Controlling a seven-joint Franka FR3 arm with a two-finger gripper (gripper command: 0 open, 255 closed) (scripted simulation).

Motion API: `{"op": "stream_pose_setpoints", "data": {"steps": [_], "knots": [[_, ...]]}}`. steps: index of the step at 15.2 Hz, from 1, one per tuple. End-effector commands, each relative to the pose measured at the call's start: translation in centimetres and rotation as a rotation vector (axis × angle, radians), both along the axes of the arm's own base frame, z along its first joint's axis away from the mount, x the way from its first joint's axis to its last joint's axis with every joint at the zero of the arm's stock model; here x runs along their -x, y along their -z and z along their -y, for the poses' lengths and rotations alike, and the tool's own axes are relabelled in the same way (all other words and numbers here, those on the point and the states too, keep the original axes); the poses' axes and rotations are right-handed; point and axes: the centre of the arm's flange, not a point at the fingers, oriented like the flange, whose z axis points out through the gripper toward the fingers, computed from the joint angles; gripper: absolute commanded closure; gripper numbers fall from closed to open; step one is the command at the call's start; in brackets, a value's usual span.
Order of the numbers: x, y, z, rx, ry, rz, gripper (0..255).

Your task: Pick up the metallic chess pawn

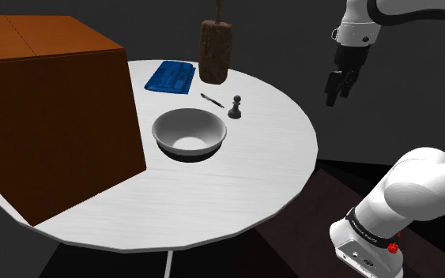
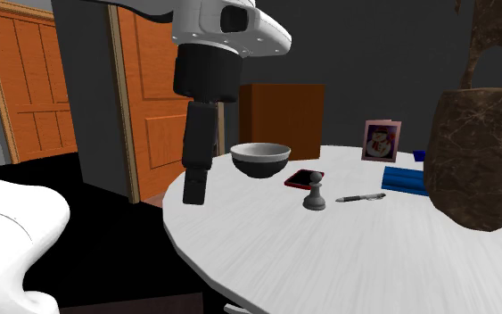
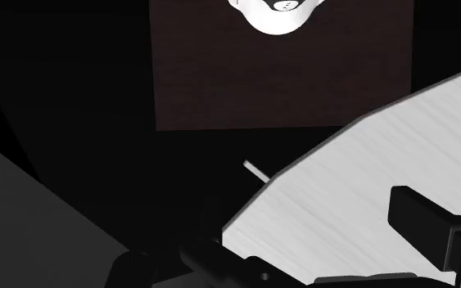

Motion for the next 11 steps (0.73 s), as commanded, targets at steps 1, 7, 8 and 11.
{"op": "stream_pose_setpoints", "data": {"steps": [1,7,8,11], "knots": [[0.0,0.0,0.0,0.0,0.0,0.0,0],[-6.2,1.2,-4.5,-0.02,-0.004,-0.003,0],[-7.3,1.4,-5.3,-0.024,-0.005,-0.004,0],[-10.3,1.9,-7.6,-0.034,-0.007,-0.005,0]]}}
